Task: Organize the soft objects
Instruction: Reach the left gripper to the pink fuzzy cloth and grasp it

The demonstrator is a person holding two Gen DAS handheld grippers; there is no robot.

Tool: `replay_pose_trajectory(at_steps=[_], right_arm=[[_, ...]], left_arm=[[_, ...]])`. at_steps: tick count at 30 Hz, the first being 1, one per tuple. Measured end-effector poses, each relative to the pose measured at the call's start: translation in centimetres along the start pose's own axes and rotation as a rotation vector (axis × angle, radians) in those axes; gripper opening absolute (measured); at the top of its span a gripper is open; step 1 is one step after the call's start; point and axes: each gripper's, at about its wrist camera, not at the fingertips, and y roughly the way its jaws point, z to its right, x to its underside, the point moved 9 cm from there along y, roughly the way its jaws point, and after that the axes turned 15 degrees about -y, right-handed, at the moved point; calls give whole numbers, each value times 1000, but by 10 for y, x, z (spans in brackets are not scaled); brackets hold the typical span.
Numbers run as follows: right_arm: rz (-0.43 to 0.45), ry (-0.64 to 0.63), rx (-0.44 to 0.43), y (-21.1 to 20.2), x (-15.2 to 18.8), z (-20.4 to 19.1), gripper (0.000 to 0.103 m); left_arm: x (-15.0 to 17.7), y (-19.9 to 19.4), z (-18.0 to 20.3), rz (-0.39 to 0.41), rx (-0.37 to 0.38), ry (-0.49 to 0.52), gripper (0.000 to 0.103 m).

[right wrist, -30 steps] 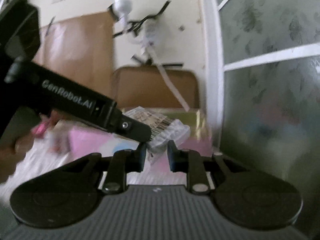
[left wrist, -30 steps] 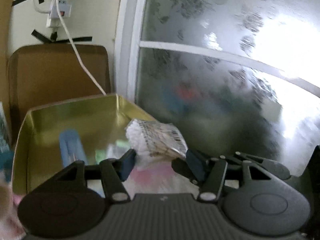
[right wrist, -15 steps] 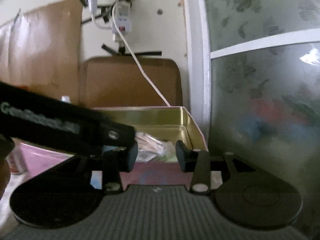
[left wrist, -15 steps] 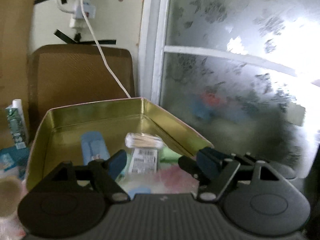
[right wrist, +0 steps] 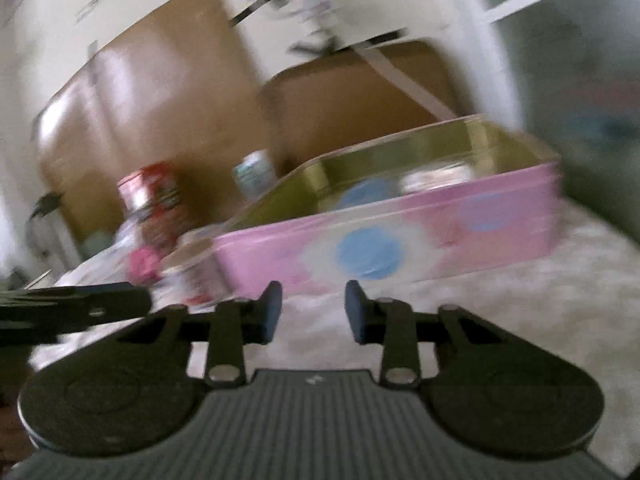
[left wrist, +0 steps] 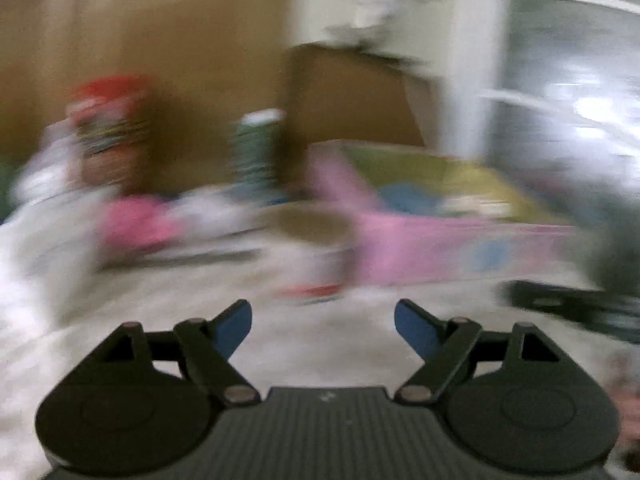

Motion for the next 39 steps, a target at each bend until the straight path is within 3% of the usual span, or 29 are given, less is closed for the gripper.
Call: replay_pose_trajectory(at_steps=[3, 6, 8, 11, 15, 19, 22, 24, 31, 34, 37, 39], right_arm=[[-33, -56, -110, 18, -7, -45, 35], [-61, -153, -193, 43, -20, -90, 35], [-68, -226, -221, 65, -35, -119, 36], [-59, -360, -229, 108, -60, -159, 36], [-114, -526, -163, 186, -73, -187, 50], [-207, -561, -129, 249, -67, -202, 58], [-286, -525, -88, 272, -59, -196, 53], [-276, -509, -96, 264, -60, -194, 44], [-253, -542, -300, 148, -21, -199, 44], [-228, -571, -274, 97, 0, -184, 44], [-191, -549, -191, 63, 8, -159, 45], [-177, -519, -120, 50, 14, -141, 53]], left_arm=[[-12, -4, -70, 59, -218, -59, 81], [-12, -14, -121, 110, -291, -184, 81], [-16, -22, -141, 139, -232, -334, 80], [-22, -36, -156, 233, -193, -438, 85], [-23, -45, -155, 263, -149, -459, 85], [-24, -45, -154, 272, -139, -452, 85], [-25, -45, -158, 274, -123, -467, 85], [-23, -47, -161, 281, -112, -491, 85], [-21, -44, -163, 242, -70, -524, 87], [-19, -39, -150, 176, -2, -494, 87], [-14, -41, -127, 141, 67, -469, 87], [-7, -40, -98, 84, 162, -468, 87]])
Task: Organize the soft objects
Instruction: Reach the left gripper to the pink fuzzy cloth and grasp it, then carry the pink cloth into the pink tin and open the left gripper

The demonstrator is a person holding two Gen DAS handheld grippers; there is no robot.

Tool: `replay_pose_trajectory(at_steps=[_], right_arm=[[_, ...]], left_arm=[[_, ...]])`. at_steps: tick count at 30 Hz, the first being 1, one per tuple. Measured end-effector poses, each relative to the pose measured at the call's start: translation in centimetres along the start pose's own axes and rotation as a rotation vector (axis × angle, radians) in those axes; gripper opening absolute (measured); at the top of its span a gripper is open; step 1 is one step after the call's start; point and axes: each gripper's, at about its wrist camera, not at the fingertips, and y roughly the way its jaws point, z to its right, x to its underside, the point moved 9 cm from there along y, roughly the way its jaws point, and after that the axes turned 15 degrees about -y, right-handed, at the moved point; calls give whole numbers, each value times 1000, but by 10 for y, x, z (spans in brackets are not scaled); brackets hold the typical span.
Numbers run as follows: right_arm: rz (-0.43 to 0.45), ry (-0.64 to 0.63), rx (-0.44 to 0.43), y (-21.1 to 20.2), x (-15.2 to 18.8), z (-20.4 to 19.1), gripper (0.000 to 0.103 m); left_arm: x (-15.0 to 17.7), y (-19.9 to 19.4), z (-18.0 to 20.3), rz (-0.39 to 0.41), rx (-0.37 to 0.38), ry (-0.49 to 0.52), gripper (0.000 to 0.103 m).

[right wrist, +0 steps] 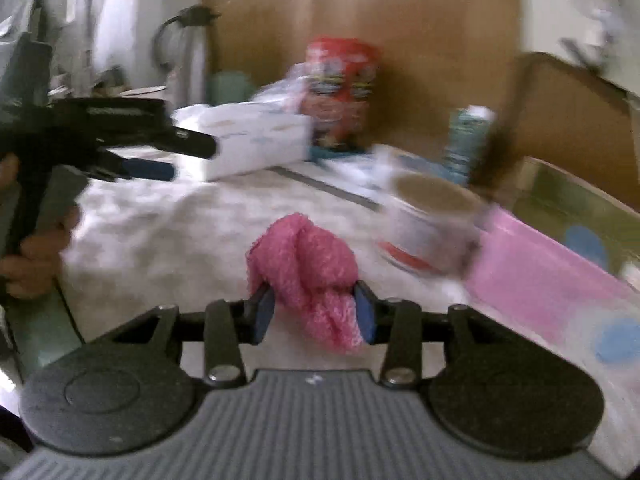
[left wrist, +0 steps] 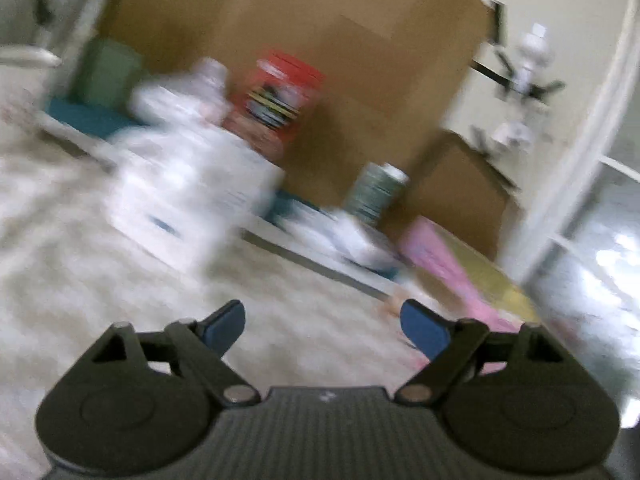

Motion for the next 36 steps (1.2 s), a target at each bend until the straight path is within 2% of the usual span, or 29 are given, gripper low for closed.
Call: replay_pose_trajectory(at_steps=[2, 6, 9, 12, 15, 17, 18, 21, 23, 24, 25, 26, 30, 36], right_arm=[[5, 40, 29, -8, 11, 6, 63], [19, 94, 13, -9, 19, 7, 66], [26, 103, 2, -4, 17, 6, 67], [30, 120, -30, 0, 14, 3, 67], [38, 125, -56, -4, 17, -2, 68], [36, 130, -73, -3, 19, -6, 68], [34, 133, -78, -2, 20, -8, 68], [37, 131, -82, -2, 20, -10, 68], [48, 135, -88, -5, 20, -10, 66], [53, 144, -89, -7, 21, -9, 62], [58, 150, -95, -9, 22, -9, 47], [58, 156, -85, -13, 25, -9, 43], [61, 149, 26, -35, 44, 4, 43], [48, 274, 184, -79, 88, 47, 42]], left_arm=[[22, 7, 24, -82, 59, 28, 88], [56, 21, 64, -171, 103, 131, 94], [70, 31, 73, -180, 51, 194, 93], [76, 36, 68, -189, 2, 194, 93], [78, 34, 61, -192, -28, 195, 86], [80, 34, 58, -208, -35, 190, 69], [82, 37, 56, -231, -35, 185, 65], [91, 41, 57, -247, -29, 179, 63], [98, 44, 65, -273, -13, 193, 62], [102, 46, 69, -293, -2, 191, 62], [106, 48, 74, -299, -2, 201, 62], [110, 51, 79, -311, 6, 215, 62], [139, 66, 108, -393, 61, 262, 62], [197, 95, 169, -494, 141, 422, 62]])
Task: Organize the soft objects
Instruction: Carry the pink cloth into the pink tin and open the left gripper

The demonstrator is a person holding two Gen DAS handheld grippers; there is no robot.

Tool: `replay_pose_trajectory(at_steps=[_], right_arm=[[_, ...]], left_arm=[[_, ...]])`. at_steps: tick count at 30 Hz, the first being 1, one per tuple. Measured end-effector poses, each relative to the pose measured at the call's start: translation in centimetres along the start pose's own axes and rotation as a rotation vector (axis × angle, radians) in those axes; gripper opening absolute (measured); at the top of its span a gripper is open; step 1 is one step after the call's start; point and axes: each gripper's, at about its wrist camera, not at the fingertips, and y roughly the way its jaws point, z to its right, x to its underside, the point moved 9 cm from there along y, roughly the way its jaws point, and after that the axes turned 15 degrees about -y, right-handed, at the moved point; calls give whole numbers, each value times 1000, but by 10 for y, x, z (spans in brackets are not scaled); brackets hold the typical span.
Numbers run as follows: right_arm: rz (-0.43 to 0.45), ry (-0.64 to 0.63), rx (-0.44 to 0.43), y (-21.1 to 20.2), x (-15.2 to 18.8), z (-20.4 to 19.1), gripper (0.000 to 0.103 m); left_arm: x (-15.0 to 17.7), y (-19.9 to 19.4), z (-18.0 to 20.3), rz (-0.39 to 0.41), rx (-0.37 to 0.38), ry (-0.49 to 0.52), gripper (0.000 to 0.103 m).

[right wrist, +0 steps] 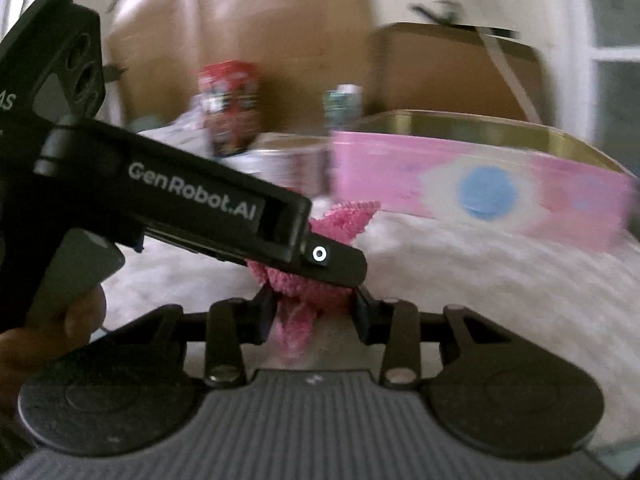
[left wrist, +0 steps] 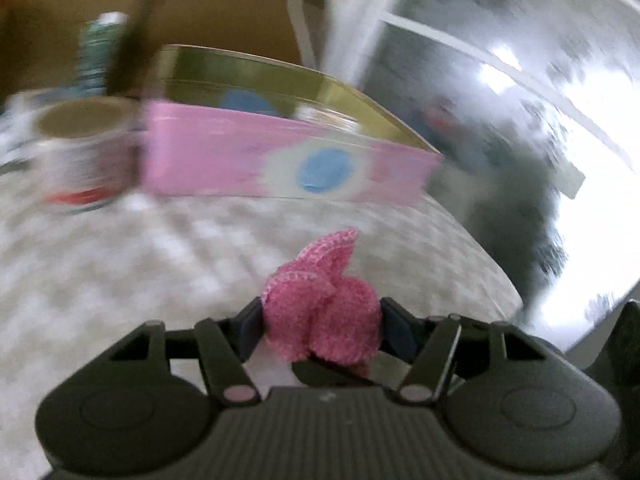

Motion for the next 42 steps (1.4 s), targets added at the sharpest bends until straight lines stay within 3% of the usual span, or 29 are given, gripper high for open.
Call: replay_pose_trajectory(at_steps=[5, 9, 12, 16, 20, 24, 26, 28, 31, 34, 39, 42], right_arm=[[12, 111, 125, -28, 24, 51, 42], [31, 160, 177, -38, 37, 77, 41], [66, 178, 191, -41, 29, 91, 40], [179, 163, 204, -39, -8, 115, 40], [256, 166, 205, -17, -47, 137, 40], [235, 168, 200, 17, -61, 156, 39], [201, 165, 225, 35, -62, 163, 40], [173, 161, 244, 48, -64, 168, 42], [138, 166, 288, 55, -61, 175, 53], [176, 178, 283, 40, -59, 170, 65], [237, 166, 295, 16, -62, 153, 65], [239, 187, 266, 16, -63, 142, 51]], left_arm=[[8, 42, 53, -59, 40, 123, 62], [6, 59, 76, -81, 52, 171, 62], [-15, 58, 88, -44, 66, 192, 62], [-64, 49, 105, 56, 63, 200, 62], [-108, 58, 104, 120, 24, 175, 62], [-137, 83, 84, 132, -52, 113, 67], [-144, 91, 74, 154, -109, 96, 80], [-147, 94, 66, 182, -150, 90, 80], [-149, 81, 60, 226, -170, 94, 90], [-148, 54, 55, 286, -169, 101, 91], [-127, 1, 42, 342, -126, 72, 91], [-106, -33, 19, 364, -133, 67, 94]])
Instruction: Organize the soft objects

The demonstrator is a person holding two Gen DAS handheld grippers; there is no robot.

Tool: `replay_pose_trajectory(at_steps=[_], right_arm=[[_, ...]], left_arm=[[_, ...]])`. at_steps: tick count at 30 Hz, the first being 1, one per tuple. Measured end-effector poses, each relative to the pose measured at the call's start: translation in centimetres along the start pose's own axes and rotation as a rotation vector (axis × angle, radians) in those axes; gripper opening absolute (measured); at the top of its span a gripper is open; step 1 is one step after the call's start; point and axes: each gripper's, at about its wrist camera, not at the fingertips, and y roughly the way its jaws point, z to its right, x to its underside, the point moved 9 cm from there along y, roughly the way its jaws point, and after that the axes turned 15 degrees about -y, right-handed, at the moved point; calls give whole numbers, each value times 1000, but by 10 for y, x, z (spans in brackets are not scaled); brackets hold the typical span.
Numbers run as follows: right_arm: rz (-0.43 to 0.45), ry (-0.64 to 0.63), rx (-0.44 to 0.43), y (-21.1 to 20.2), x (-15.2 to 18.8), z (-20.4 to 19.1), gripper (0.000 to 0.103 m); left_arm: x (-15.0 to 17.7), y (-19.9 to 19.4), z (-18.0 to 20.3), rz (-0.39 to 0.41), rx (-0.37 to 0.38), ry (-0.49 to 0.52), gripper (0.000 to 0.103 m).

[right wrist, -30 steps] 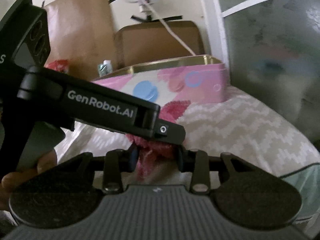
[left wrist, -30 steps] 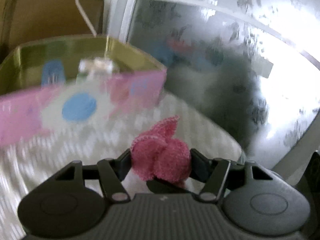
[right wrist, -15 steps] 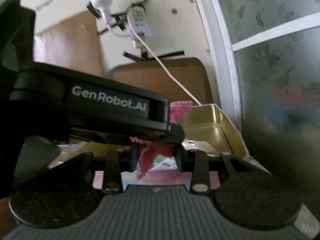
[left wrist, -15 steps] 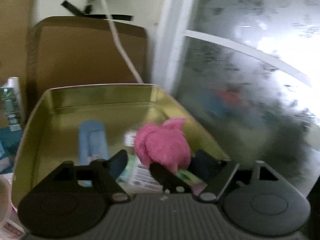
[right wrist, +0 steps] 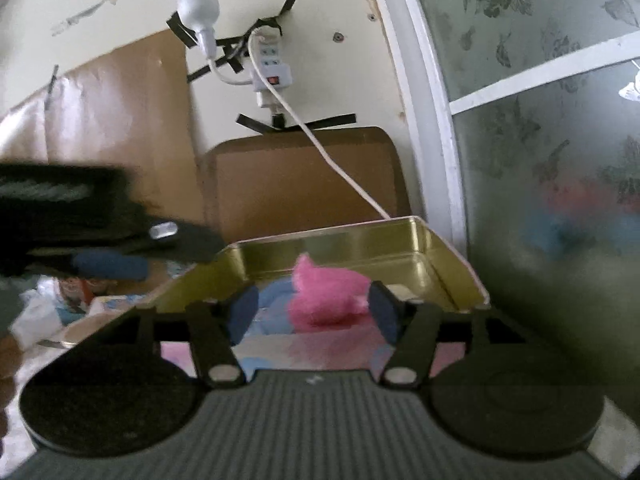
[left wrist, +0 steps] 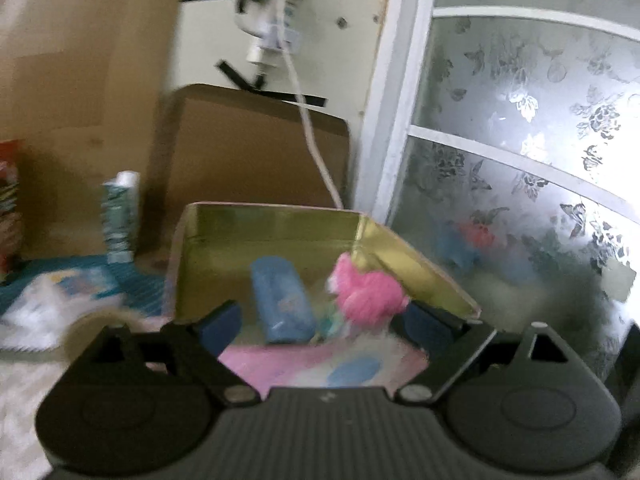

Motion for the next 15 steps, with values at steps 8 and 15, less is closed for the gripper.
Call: replay_pose_trajectory(at_steps=[8, 15], right_arm=[[-69, 35, -245, 10, -11, -75, 16], [-225, 103, -501, 76, -66, -153, 55]], left_arm=[[7, -56, -138, 24, -307, -13, 95], [-1, -69, -245, 84, -506, -86, 95]])
